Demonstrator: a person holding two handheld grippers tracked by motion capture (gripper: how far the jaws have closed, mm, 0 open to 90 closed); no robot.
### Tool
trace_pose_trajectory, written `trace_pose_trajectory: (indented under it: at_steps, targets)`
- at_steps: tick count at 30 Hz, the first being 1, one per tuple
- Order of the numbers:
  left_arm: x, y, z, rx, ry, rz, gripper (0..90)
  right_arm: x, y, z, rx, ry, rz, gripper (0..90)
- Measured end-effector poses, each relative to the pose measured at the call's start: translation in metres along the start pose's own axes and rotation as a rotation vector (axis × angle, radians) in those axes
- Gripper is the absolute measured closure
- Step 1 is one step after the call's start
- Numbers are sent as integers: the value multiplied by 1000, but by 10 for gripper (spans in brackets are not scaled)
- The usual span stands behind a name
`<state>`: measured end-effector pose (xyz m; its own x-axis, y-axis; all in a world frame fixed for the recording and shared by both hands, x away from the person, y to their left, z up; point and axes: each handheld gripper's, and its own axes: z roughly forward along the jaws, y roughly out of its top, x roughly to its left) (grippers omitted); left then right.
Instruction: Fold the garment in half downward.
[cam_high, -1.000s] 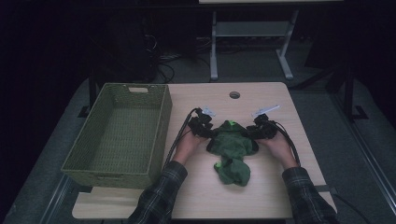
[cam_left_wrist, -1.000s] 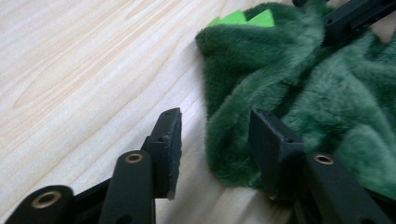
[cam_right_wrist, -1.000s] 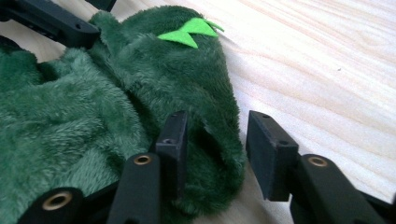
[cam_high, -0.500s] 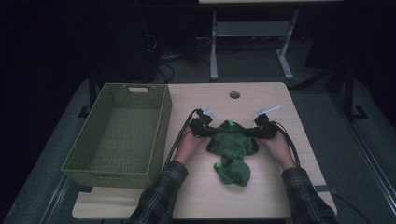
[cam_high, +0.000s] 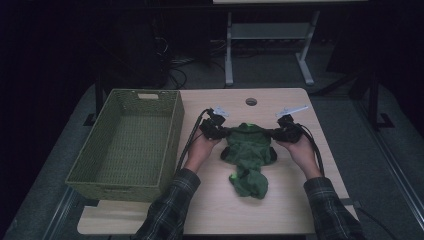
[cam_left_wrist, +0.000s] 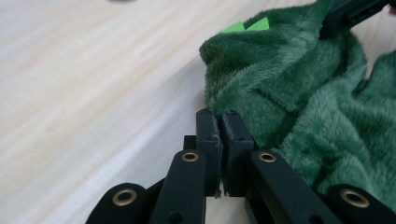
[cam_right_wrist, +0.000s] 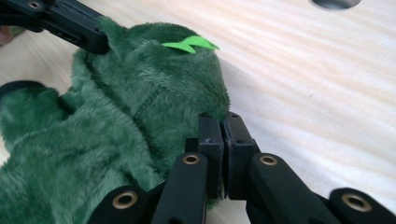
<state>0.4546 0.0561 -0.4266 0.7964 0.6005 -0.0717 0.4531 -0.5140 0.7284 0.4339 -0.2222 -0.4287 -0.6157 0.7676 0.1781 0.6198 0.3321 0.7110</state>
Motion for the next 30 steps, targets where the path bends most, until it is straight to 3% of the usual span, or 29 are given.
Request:
trace_pose_trajectory:
  at_steps: [7, 11, 15, 22, 30]
  targets:
    - [0, 25, -24, -70, 14, 17, 868, 1, 19, -20, -60, -8, -7, 875]
    - [-5, 32, -34, -99, 16, 26, 868, 3, 26, -31, -89, -7, -18, 874]
    - [-9, 30, -42, -114, 5, 32, 867, 8, 26, -38, -98, 2, -33, 873]
    - [-25, 18, -60, -160, -35, 53, 866, 27, 9, -54, -125, 17, -92, 873]
    - [-45, 6, -71, -176, -75, 90, 867, 39, -9, -69, -134, 46, -117, 871]
